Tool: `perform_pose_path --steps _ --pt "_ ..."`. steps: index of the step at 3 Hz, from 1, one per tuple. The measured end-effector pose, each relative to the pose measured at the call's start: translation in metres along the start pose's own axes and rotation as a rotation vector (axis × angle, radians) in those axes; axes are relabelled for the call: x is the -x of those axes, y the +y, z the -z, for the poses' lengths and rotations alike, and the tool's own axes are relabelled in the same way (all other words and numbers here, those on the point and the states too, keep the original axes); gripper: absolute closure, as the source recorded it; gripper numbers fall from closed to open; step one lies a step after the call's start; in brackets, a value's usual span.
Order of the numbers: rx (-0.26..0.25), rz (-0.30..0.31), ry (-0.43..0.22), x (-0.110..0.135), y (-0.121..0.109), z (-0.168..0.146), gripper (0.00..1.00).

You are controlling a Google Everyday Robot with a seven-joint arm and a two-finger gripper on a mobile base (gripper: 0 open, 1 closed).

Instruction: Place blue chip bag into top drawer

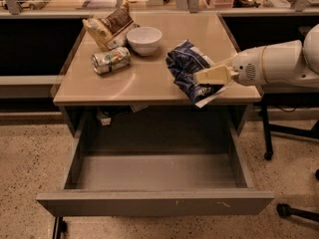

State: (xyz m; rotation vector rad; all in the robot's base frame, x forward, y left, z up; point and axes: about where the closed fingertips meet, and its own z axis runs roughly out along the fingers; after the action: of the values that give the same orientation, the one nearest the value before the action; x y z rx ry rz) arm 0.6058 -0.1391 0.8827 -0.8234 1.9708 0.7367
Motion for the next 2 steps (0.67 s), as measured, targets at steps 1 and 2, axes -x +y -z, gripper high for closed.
perform_pose_path --steps 1,2 --pt "0.01 -0.007 -0.018 -0.012 0.016 -0.004 1.0" --pt "0.01 -0.03 -0.027 -0.041 0.041 -0.01 1.0"
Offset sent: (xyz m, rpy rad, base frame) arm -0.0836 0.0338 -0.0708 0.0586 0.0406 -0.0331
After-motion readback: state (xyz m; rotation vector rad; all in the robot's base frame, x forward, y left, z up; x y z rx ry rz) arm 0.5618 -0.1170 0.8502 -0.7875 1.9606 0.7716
